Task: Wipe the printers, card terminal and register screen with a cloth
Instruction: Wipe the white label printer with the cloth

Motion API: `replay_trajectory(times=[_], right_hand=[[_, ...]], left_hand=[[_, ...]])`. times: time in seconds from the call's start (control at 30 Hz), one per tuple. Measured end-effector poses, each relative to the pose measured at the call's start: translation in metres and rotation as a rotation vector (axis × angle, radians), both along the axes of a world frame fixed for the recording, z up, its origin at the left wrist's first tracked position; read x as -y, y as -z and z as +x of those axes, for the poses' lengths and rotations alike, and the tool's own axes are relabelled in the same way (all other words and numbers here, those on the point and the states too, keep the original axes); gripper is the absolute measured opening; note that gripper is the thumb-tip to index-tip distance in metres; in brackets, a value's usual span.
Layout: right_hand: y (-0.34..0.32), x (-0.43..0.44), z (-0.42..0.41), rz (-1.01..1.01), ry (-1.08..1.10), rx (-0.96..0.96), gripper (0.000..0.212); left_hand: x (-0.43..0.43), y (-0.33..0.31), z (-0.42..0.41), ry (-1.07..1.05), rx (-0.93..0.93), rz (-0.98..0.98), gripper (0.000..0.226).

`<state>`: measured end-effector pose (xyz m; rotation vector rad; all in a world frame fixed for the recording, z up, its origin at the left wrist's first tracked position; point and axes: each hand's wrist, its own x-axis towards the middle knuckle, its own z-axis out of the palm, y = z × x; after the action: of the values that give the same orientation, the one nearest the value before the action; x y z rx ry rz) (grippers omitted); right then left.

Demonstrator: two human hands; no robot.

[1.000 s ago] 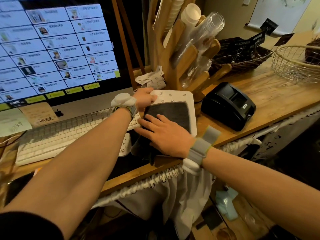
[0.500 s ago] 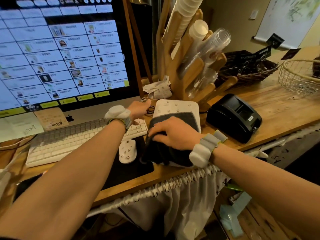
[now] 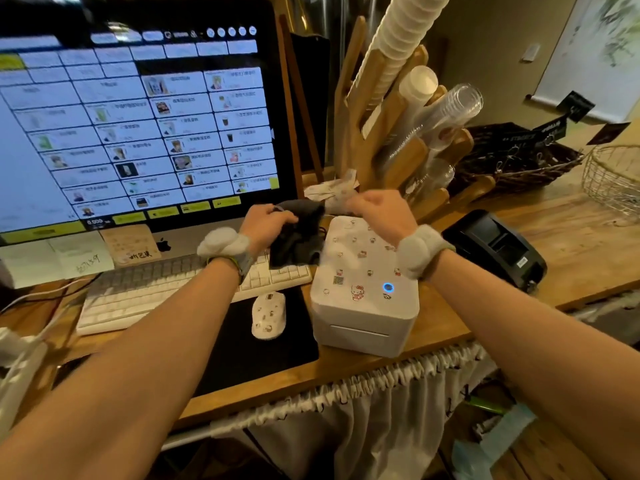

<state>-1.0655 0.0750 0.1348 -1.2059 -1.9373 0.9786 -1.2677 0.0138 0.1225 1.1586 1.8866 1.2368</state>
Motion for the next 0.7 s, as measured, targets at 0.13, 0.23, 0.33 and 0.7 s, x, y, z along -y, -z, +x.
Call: replay_trajectory(times=[0.13, 0.23, 0.33, 0.7], right_hand=[[0.049, -0.009, 0.011, 0.235, 0.029, 0.498, 0.039], [0.061, -0.011, 0.010, 0.382, 0.051, 0.551, 0.043], [0.065, -0.015, 0.012, 0.378, 0.051, 0.542, 0.042], [0.065, -0.016, 0.010, 0.337, 0.033, 0.598, 0.045]], left_hand=[[-0.004, 0.042, 0.037, 0.131, 0.101, -0.239, 0.026], [-0.004, 0.050, 0.059, 0.140, 0.430, -0.146, 0.043], [-0.012, 0.053, 0.056, -0.152, 0.750, 0.003, 0.051], [-0.031, 0.038, 0.069, -0.014, 0.475, -0.159, 0.024]])
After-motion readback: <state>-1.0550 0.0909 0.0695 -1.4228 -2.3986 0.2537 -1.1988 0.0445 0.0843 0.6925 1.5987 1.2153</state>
